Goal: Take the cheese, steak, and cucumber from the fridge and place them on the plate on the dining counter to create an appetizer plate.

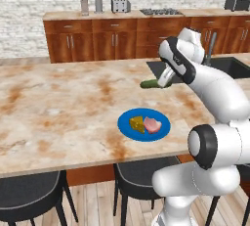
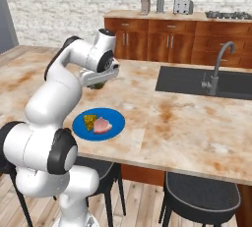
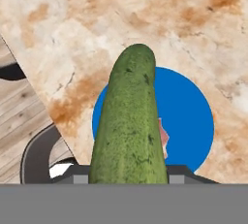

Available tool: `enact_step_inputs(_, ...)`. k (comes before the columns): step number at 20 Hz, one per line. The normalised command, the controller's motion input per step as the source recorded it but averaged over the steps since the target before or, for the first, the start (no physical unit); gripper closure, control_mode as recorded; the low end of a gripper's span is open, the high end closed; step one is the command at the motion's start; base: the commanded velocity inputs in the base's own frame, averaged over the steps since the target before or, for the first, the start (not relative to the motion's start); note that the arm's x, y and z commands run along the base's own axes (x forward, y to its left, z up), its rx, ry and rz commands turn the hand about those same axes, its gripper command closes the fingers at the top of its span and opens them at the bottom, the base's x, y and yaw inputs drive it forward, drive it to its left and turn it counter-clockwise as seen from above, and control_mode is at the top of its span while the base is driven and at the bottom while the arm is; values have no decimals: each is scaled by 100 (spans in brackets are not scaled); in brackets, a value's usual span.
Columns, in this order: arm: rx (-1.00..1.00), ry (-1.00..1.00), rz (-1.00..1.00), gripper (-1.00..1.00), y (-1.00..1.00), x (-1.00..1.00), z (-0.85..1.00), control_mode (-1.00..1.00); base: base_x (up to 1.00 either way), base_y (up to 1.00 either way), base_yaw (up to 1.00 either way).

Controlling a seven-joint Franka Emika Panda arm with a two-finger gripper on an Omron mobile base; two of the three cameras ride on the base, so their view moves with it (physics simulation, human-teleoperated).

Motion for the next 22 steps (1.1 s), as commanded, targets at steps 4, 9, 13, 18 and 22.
enact_step_inputs(4,-4,0,0,100,0,0,-55,-100,0,0,0)
enact_step_inputs(9,0,0,0,100,0,9,-63,-100,0,0,0)
enact_step_inputs(13,0,0,0,100,0,36,-61,-100,0,0,0)
enact_step_inputs(18,0,0,0,100,0,54,-63,-100,0,0,0)
enact_step_inputs(22,0,0,0,100,0,47,-61,-100,0,0,0)
